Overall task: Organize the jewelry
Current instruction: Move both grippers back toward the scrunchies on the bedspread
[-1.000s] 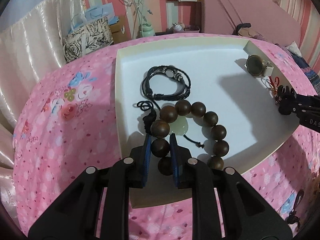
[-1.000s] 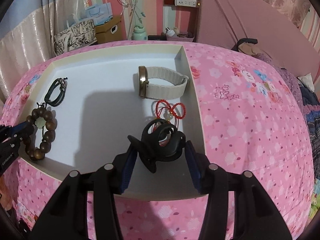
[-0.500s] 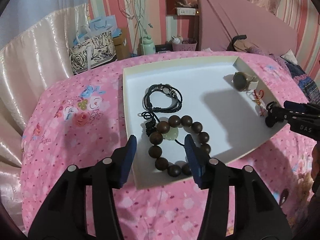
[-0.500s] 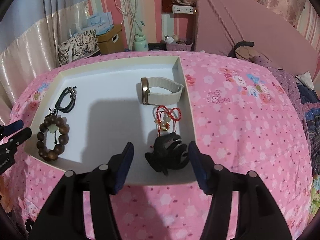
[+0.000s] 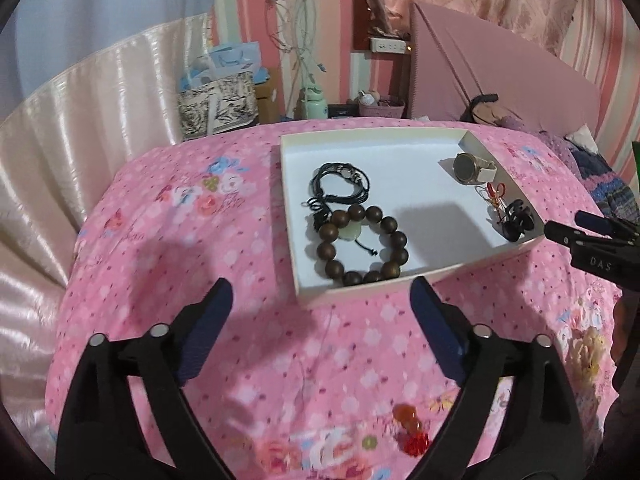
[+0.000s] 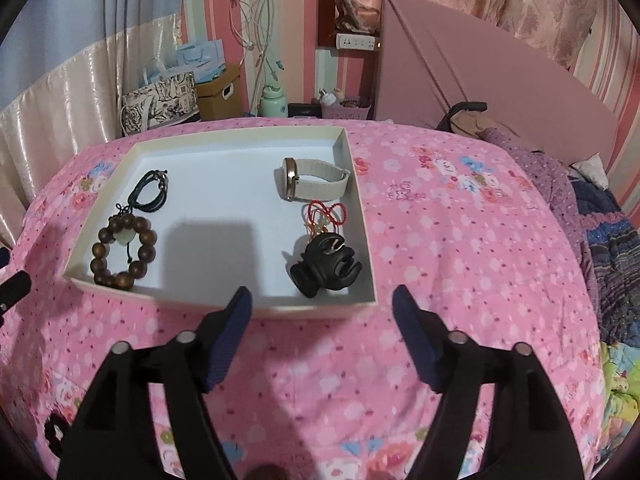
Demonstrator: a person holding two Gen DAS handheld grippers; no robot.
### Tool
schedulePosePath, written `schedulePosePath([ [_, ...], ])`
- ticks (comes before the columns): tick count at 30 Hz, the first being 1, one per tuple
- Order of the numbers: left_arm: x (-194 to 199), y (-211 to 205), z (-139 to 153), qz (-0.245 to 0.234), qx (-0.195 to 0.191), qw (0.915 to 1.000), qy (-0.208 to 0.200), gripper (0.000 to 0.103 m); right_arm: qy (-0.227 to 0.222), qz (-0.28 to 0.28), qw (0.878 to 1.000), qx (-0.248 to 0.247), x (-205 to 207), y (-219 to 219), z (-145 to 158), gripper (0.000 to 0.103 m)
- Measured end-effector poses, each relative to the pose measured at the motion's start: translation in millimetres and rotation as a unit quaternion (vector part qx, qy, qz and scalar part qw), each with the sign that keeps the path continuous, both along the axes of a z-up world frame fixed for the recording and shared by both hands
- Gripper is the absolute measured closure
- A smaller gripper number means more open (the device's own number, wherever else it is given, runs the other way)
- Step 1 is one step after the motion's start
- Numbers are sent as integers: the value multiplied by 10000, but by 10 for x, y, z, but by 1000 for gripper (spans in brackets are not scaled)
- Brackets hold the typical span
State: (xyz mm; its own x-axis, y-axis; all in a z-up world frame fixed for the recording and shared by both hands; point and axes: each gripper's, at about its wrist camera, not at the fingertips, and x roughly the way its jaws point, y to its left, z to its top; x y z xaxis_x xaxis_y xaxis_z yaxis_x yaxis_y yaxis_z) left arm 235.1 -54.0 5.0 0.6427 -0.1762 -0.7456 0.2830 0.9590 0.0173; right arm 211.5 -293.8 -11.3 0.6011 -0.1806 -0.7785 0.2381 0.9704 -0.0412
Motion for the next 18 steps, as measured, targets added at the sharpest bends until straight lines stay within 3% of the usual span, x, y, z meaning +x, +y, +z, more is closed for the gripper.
schedulePosePath([
  [3,-118,103,11,203,11,9998,-38,5,-37,-5,9999,-111,-126,39,48,21],
  [10,-325,352,34,354,-48,9994,43,3,-142,-61,9997,-200,-517,33,137,14],
  [18,-516,567,141,512,-67,9987,37,3,-116,-289,9993,-205,-856,-93,178,13],
])
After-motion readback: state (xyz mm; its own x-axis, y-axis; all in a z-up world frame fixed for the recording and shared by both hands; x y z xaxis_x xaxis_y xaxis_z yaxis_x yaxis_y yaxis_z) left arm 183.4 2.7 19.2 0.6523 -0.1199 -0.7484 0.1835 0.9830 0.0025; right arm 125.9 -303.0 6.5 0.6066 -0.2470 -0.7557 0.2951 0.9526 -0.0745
